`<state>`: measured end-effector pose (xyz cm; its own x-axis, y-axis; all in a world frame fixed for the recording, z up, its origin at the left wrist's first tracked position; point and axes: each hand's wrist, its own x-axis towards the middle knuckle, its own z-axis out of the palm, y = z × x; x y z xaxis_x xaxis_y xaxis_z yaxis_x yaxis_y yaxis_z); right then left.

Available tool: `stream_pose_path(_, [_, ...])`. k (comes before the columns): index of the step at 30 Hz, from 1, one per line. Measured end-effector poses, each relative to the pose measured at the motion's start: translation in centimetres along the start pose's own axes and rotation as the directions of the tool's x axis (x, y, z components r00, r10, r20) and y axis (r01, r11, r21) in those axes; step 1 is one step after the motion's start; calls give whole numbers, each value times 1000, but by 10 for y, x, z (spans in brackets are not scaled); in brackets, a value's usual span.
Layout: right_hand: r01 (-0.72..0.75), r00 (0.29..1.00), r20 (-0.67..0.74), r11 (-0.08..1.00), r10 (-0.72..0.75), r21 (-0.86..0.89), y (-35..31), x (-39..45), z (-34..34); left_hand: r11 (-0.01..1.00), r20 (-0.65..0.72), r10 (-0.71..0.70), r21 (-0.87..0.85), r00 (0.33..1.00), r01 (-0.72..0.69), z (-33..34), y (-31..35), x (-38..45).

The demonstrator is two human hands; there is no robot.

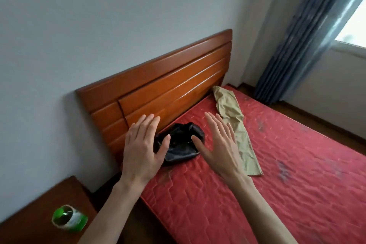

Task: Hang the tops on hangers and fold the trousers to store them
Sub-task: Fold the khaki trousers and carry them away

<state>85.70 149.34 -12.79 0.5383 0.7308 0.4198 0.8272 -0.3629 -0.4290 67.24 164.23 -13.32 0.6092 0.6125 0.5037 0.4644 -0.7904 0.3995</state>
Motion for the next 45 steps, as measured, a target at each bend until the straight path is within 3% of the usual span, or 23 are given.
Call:
stream_pose_path(10, [-285,956,-106,953,274,-107,118,3,-16,972,183,195,-167,964,-165,128,71,75])
stream_pose_path(17, [-465,881,-170,874,441,-144,196,31,-4,935,260,317,-248,912,-255,219,92,150])
stream_pose_path(29, [-601,798,-117,765,591,-232,347,27,7,935,444,332,-273,833,-227,377,167,167])
stream_pose_path(35, [-577,796,34,775,604,-258,448,-14,81,954,502,287,-223,816,-199,492,178,131])
stream_pose_path(45, [-514,761,231,781,606,-356,591,-94,279,978,612,202,-164,765,-126,719,127,37])
